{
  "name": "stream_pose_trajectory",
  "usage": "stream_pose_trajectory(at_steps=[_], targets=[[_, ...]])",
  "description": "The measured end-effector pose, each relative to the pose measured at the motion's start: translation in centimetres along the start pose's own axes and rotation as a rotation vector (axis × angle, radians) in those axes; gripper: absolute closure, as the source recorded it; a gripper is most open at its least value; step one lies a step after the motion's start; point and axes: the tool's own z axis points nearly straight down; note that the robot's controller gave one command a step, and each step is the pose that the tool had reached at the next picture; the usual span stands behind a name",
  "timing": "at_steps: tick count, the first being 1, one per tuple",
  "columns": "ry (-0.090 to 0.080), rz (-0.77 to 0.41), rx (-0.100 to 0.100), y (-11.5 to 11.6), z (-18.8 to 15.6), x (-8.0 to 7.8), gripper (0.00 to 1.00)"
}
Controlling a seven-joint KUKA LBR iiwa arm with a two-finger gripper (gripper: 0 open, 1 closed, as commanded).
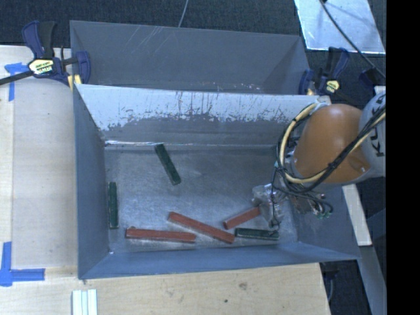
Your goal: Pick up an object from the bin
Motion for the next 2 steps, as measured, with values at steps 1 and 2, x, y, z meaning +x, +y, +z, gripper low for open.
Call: stream_pose_trajectory(at_steps=[1,2], targets=[[0.008,0.001,-0.004,0.1,-2.0,0.2,1.00],[0.003,0.002,-0.001,0.0,-4.4,0.0,1.00]])
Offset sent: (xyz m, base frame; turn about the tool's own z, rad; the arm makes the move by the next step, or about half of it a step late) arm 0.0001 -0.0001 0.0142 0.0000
